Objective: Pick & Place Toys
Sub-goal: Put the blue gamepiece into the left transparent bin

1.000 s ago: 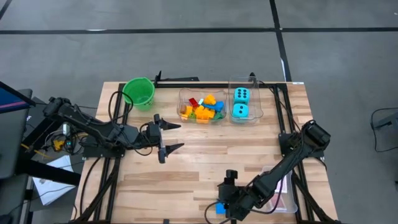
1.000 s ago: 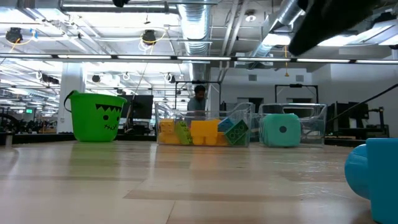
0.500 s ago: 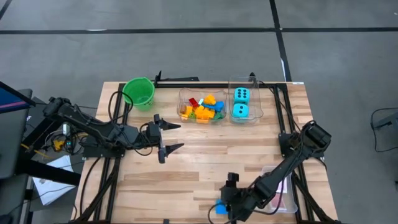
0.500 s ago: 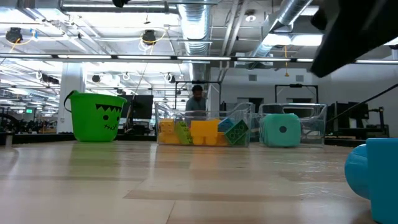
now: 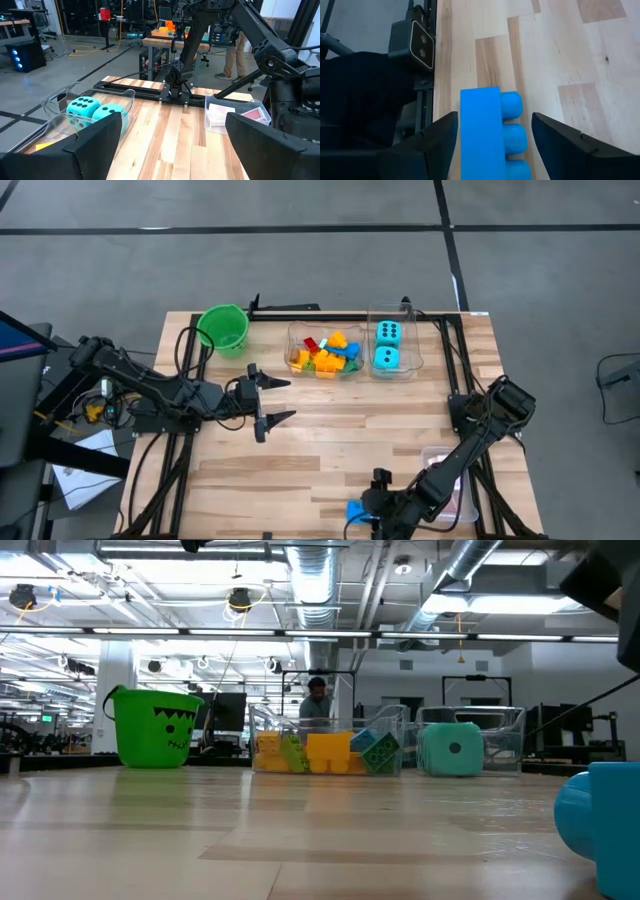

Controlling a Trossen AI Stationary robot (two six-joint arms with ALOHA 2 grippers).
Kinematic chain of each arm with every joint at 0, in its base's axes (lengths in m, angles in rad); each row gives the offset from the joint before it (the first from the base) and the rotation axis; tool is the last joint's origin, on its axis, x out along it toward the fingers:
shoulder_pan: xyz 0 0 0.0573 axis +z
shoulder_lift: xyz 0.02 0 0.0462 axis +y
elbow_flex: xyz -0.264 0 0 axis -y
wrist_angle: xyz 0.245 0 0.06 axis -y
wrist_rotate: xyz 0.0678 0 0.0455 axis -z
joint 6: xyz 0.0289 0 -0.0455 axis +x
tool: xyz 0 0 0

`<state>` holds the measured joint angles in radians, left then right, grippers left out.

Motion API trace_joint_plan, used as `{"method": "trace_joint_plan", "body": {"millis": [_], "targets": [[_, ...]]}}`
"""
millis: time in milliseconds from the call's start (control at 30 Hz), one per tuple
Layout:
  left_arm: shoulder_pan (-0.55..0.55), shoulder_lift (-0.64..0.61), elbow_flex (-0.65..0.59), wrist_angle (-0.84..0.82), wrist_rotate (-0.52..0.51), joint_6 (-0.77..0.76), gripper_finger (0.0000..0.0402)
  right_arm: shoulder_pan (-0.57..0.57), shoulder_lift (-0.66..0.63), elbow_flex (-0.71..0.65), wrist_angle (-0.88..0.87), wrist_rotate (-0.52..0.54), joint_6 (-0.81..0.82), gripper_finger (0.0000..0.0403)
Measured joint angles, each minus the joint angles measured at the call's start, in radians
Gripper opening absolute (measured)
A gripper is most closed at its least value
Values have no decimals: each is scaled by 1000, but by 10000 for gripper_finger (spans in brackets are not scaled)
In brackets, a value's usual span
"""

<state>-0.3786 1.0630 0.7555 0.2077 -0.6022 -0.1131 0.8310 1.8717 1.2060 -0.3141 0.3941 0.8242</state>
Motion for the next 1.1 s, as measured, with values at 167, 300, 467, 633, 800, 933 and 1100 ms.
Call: {"method": "trace_joint_plan", "body": {"millis": [167,300,467,633,800,933,1100], "targets": [[0,0,0,-1,0,0,353,7,5,0,-1,0,7,253],[0,0,0,-7,0,-1,353,15,60,0,9,-7,10,276],[0,0,0,-10,0,-4,353,13,133,2,15,-57,26,316],[0,0,0,-10,0,-4,353,0,157,9,7,-81,37,336],[0,0,0,-10,0,-4,352,-4,171,7,3,-37,11,335],[0,0,0,-11,0,-4,351,-4,174,6,1,19,-19,329],[0,0,0,-32,0,-4,351,-11,176,5,-2,53,-30,323]]}}
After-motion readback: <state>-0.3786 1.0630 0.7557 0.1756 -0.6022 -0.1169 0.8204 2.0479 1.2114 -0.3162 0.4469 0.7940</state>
